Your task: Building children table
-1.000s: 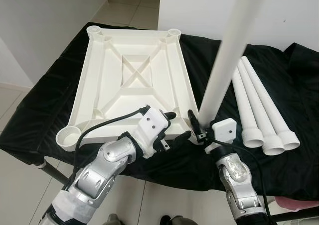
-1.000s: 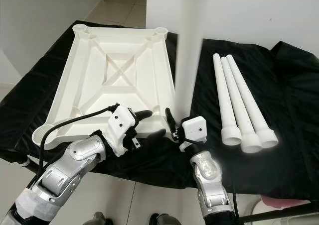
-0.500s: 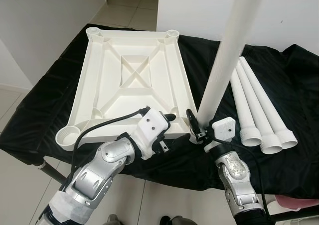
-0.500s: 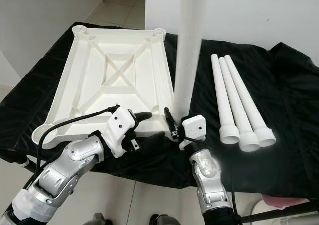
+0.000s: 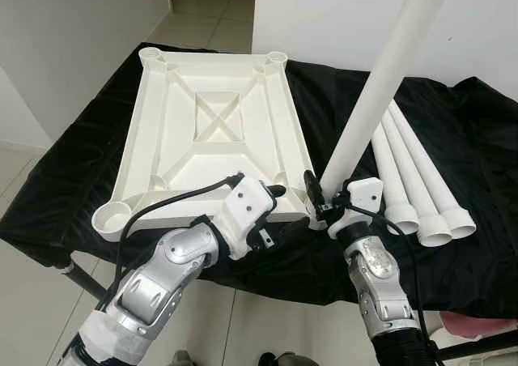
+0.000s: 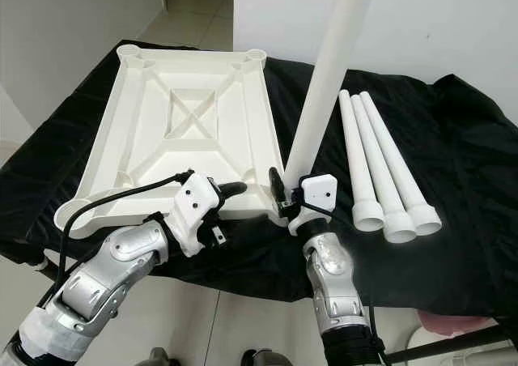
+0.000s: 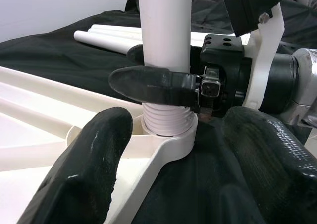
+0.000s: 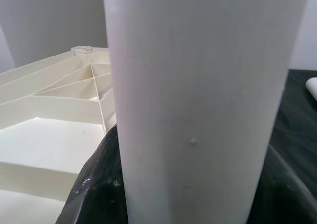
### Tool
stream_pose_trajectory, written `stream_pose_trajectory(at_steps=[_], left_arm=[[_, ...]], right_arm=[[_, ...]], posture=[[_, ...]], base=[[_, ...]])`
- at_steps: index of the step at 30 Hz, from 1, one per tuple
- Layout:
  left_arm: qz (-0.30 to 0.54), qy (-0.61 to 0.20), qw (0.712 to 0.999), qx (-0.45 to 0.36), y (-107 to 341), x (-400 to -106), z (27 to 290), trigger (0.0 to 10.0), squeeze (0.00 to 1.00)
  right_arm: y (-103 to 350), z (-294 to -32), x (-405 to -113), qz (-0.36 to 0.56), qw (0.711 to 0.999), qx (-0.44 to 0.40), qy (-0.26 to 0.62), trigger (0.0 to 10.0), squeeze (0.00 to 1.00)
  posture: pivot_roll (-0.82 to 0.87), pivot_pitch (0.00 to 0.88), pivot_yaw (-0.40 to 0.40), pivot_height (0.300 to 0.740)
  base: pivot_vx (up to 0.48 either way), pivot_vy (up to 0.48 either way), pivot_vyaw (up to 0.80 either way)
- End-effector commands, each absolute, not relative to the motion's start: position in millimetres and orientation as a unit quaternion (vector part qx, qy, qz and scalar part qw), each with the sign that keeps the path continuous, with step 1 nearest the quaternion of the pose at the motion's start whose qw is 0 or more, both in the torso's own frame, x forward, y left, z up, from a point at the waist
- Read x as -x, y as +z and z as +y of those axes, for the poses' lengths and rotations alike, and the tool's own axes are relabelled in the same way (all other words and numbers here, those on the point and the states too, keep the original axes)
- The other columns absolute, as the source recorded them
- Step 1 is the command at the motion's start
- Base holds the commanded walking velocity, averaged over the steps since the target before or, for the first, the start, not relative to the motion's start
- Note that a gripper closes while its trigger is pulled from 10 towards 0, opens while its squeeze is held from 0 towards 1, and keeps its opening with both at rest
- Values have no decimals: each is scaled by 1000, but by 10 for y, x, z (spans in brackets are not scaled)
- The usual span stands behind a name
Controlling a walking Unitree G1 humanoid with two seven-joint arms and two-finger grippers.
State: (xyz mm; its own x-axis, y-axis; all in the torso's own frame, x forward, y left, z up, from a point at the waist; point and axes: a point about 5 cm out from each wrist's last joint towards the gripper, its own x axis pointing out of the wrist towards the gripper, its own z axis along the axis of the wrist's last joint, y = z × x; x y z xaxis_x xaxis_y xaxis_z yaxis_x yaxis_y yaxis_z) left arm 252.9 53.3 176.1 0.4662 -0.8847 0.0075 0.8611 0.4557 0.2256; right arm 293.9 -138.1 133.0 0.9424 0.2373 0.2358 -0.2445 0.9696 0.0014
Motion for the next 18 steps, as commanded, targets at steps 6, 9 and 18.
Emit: stream_pose_trajectory(at_steps=[6, 9, 18], left_arm=[[-64, -522, 844, -105, 1782, -2522, 526, 10000, 0], [-66, -522, 844, -105, 1785, -2523, 520, 10000, 0], [-69, -518, 846, -106, 1793, -2541, 521, 10000, 0]], right_arm=[[912, -1444, -2879, 0, 995, -44, 86, 10000, 0], [896, -1450, -2870, 4, 995, -63, 73, 10000, 0], [924, -1420, -2778, -39, 995, -4, 94, 10000, 0]], posture=[[39, 125, -45, 740], [39, 124, -48, 740], [33, 123, -52, 740]], base=[[0, 0, 0], [0, 0, 0], [0, 0, 0]])
